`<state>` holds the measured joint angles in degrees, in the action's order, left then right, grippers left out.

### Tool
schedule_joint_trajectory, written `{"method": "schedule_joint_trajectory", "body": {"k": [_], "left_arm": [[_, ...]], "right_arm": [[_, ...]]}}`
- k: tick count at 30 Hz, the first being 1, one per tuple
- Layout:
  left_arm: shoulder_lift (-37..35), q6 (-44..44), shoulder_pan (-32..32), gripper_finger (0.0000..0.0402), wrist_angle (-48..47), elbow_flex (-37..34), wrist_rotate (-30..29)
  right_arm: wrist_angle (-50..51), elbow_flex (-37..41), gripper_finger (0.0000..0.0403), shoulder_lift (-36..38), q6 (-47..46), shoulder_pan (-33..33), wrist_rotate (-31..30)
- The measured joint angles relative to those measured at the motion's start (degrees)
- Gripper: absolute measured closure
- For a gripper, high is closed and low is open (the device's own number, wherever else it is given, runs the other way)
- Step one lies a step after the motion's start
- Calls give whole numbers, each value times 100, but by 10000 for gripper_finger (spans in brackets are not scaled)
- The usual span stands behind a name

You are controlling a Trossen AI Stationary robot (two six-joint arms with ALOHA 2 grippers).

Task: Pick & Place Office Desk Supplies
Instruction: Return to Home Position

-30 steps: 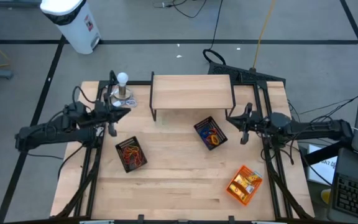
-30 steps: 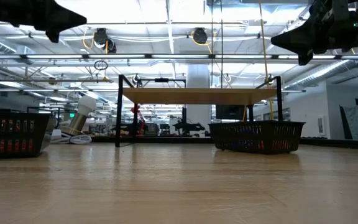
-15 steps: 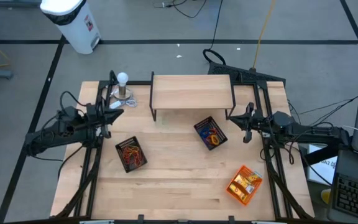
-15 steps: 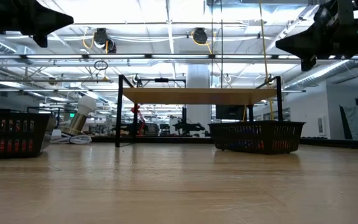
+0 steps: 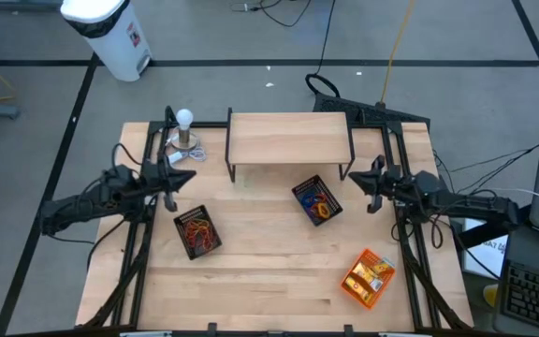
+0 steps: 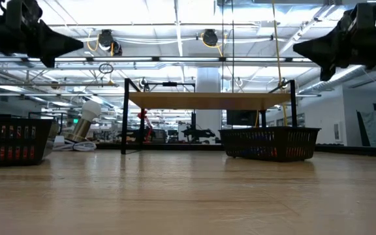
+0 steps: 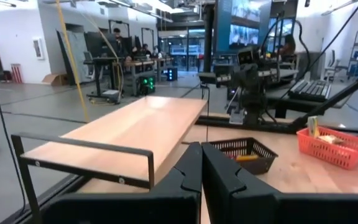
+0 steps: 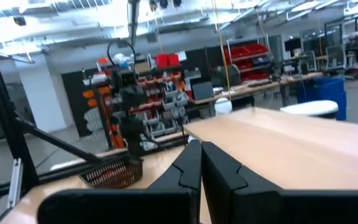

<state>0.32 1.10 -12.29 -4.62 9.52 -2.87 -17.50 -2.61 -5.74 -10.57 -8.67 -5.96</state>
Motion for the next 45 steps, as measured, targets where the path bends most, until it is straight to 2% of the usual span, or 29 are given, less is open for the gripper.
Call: {"method": "schedule_joint_trajectory", "body": {"k": [8,11,28,45], "left_arm": [[0,-11,-2,401,192,-608,33],[1,47,-2,401,586,-855,40],[4,74,-2,401,574,-866,678],[4,155,0,390,604,-868,693]], "right_arm": [[350,11,403,37,74,0,-181],[360,15,403,35,29,0,-310],[556,24,403,33,-94,0,-321],[597,26,403,33,-227,2,-603]]}}
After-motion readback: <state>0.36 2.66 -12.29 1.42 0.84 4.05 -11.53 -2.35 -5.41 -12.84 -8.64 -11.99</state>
